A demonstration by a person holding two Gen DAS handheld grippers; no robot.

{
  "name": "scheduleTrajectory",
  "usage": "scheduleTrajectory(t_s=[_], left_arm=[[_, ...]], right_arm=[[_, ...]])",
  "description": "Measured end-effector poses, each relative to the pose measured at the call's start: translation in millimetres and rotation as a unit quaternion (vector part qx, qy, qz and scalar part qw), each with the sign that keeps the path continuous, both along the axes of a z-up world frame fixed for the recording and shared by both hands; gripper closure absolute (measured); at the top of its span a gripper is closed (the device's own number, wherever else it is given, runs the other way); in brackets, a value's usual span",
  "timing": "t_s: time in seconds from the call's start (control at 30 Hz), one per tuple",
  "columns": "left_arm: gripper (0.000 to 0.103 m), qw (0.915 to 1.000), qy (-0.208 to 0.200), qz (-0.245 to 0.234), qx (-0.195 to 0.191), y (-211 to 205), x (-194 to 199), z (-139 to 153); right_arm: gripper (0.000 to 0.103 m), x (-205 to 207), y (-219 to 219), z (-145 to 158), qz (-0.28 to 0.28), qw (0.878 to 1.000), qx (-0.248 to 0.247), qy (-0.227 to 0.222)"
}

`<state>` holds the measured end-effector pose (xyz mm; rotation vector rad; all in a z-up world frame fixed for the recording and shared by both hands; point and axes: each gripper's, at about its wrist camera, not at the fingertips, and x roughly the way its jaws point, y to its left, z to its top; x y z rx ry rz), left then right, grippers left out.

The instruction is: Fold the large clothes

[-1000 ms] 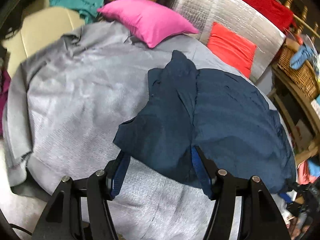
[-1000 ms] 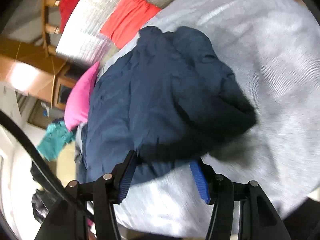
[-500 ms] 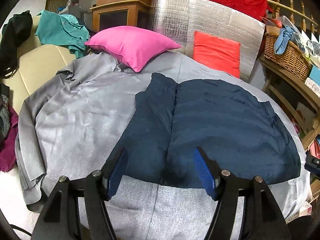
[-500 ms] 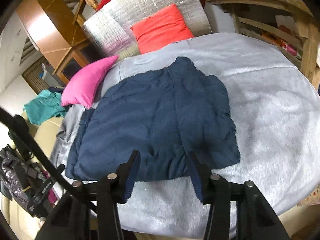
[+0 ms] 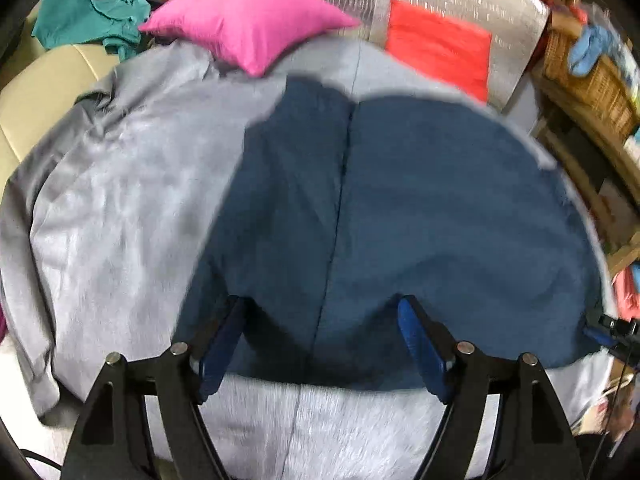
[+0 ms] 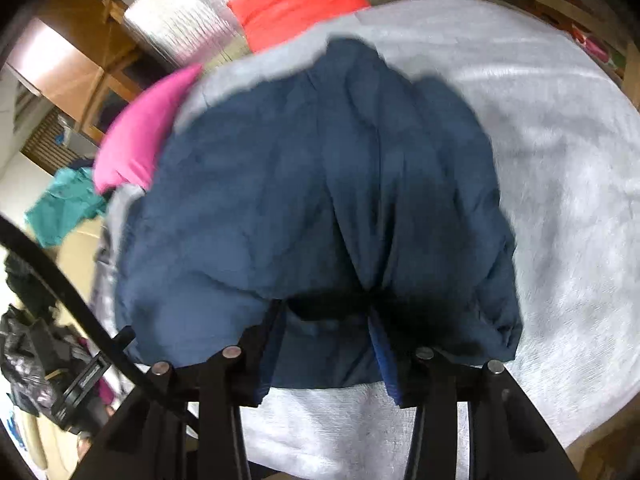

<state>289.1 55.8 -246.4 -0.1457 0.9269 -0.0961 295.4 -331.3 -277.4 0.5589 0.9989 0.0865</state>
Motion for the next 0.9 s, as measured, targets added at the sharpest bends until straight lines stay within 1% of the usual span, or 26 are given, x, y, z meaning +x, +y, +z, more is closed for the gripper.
scheduleTrajectory(t_s=[0.07,0.13,0.2,0.27,0.3,0.33,0.37,0.43,0.5,0.57,0.6,0.67,0.73,0.8,0.9], left_arm=[[0.024,0.9996,-0.024,0.015,-0.002,4.8,11.1,15.0],[0.024,0.9993,-0.03,0.02,0.009,4.1,28.5,21.5],[0.024,0.9989,-0.01,0.02,0.04,-1.4,54.4,13.6],[0.023,0.9981,0.01,0.021,0.057,-5.9,72.8,-1.7],[0.021,0.9975,0.016,0.021,0.065,-7.7,79.8,-10.5],[0.015,0.9972,0.018,0.024,0.068,-7.6,81.7,-14.6],[0.013,0.9972,0.022,0.029,0.066,-6.0,84.7,-18.2],[0.013,0.9983,0.032,0.032,0.038,1.3,87.9,-19.7],[0.011,0.9984,0.041,0.037,0.011,8.9,91.0,-23.3],[0.011,0.9981,0.044,0.043,-0.004,12.7,90.0,-24.0],[0.011,0.9981,0.043,0.044,-0.004,10.5,88.9,-22.9],[0.011,0.9987,0.03,0.038,0.016,6.6,81.0,-16.2],[0.011,0.9984,0.01,0.036,0.043,2.9,71.2,-4.8],[0.011,0.9979,-0.017,0.029,0.056,-2.9,52.5,7.1],[0.011,0.9962,-0.052,0.006,0.07,-15.3,25.3,18.4]], right_arm=[[0.056,4.3,-10.7,19.4,-0.016,0.999,-0.003,-0.04],[0.056,15.1,-15.8,26.5,-0.027,0.998,-0.004,-0.05],[0.056,33.2,-20.0,27.2,-0.039,0.998,0.005,-0.057],[0.056,51.3,-21.8,24.4,-0.051,0.996,0.013,-0.065],[0.056,58.5,-24.8,22.0,-0.054,0.996,0.016,-0.068],[0.056,69.6,-26.9,15.6,-0.057,0.996,0.019,-0.065],[0.055,80.1,-28.5,6.6,-0.06,0.997,0.017,-0.055],[0.057,98.2,-31.3,-8.6,-0.065,0.997,0.02,-0.04],[0.058,107.3,-40.1,-19.0,-0.075,0.996,0.047,-0.03],[0.058,104.4,-45.0,-18.7,-0.084,0.994,0.068,-0.032],[0.058,99.6,-46.3,-16.6,-0.087,0.993,0.073,-0.037],[0.058,87.3,-46.3,-8.9,-0.086,0.993,0.07,-0.05],[0.057,71.5,-40.0,2.1,-0.066,0.994,0.061,-0.068],[0.057,54.1,-28.4,11.2,-0.038,0.995,0.042,-0.082],[0.057,27.6,3.8,20.8,0.009,0.996,-0.013,-0.087]])
